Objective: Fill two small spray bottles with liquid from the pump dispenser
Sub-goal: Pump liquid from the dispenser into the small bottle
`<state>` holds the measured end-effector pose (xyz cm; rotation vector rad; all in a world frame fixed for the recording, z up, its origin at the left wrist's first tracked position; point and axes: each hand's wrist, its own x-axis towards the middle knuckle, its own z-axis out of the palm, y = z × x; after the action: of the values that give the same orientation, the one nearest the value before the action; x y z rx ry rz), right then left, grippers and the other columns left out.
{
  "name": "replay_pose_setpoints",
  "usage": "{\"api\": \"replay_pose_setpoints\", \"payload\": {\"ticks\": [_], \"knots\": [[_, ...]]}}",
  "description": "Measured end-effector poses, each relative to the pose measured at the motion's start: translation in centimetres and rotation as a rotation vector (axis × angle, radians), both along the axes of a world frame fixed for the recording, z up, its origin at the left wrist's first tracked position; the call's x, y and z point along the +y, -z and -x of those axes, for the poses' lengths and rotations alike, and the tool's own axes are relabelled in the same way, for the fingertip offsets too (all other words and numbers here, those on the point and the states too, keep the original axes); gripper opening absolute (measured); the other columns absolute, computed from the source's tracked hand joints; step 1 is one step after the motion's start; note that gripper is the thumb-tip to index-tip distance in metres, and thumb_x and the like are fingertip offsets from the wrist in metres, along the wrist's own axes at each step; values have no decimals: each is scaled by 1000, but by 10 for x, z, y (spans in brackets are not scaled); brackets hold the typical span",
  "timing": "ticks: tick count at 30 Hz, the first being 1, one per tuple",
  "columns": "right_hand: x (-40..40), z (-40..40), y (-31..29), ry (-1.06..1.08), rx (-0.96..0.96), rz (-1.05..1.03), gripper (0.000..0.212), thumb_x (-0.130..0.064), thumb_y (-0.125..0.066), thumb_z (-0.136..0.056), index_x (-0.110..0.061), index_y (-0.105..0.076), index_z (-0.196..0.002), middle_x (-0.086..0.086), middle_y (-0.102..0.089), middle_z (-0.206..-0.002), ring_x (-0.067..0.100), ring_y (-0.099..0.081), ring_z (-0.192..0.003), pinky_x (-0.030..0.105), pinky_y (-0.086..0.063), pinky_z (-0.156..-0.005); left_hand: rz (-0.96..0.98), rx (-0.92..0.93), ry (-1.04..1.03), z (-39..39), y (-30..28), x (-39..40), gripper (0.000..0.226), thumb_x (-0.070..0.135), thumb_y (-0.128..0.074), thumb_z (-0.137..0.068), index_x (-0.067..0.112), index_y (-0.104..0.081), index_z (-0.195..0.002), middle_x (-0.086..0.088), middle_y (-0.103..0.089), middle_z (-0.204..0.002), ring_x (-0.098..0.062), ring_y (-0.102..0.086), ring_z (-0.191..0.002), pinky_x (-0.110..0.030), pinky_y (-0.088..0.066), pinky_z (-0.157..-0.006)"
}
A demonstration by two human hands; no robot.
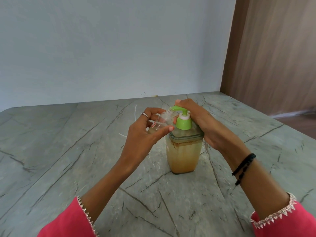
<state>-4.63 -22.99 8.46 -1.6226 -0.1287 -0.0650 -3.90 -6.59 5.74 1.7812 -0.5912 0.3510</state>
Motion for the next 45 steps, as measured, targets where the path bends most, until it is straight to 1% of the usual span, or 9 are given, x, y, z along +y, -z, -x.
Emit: {"api": "replay_pose_setpoints", "payload": {"ticks": [8,14,20,25,29,33,39,43,45], "knots": [[7,1,-2,54,16,26,40,-53,-47,-89,-20,-62,-105,-2,-70,-69,8,-63,-65,31,-48,-85,1,-11,-4,0,0,1,33,29,-73,-73,35,-55,-100,11,-64,-93,-8,-63,-87,-20,-55,-69],[2,-4,-6,9,51,19,29,-44,-52,-88,-22,-62,-103,1,-70,-70,15,-63,-68,33,-50,-80,13,-13,-1,-1,-1,2,35,30,-74,-72,32,-56,-102,14,-62,-88,-5,-63,-84,-15,-53,-67],[-3,-7,-10,-86,-6,-42,12,-24,-51,-93,-17,-60,-91,-2,-66,-71,8,-64,-60,20,-54,-60,5,-8,1,-1,0,2,36,30,-74,-71,31,-57,-103,14,-61,-88,-7,-61,-83,-20,-54,-66],[-7,-8,-8,-107,-76,92,17,-23,-45,-97,-24,-60,-91,1,-66,-73,7,-64,-65,22,-53,-68,1,11,8,-2,1,2,34,29,-75,-72,33,-57,-101,15,-61,-87,-7,-61,-83,-21,-54,-64],[-6,-2,-8,-92,-122,149,19,-27,-40,-99,-29,-59,-96,-6,-66,-71,-2,-63,-63,13,-51,-67,3,14,14,0,0,1,35,30,-74,-71,32,-57,-102,15,-61,-87,-7,-62,-83,-19,-52,-63],[1,1,1,51,-272,173,19,-23,-38,-100,-18,-56,-104,-8,-62,-91,-11,-60,-70,3,-45,-63,31,27,26,2,-1,0,32,28,-73,-72,33,-57,-100,13,-62,-87,-10,-63,-82,-22,-55,-60],[8,6,22,236,-660,238,23,-12,-35,-101,-17,-57,-98,6,-49,-102,-7,-49,-92,6,-37,-82,44,29,39,4,-3,0,32,26,-73,-73,34,-57,-99,10,-63,-88,-8,-63,-82,-23,-55,-64],[5,7,37,257,-728,193,21,-18,-44,-97,-22,-61,-108,-8,-48,-105,-6,-52,-99,10,-42,-86,50,31,42,4,-4,0,32,28,-73,-72,35,-56,-98,11,-63,-90,-6,-63,-83,-20,-55,-64],[3,5,40,264,-718,192,21,-28,-49,-93,-28,-59,-112,-22,-48,-106,-2,-54,-104,21,-46,-91,47,30,44,4,-4,1,32,30,-73,-71,36,-56,-98,10,-64,-91,-6,-63,-83,-22,-55,-64]]}}
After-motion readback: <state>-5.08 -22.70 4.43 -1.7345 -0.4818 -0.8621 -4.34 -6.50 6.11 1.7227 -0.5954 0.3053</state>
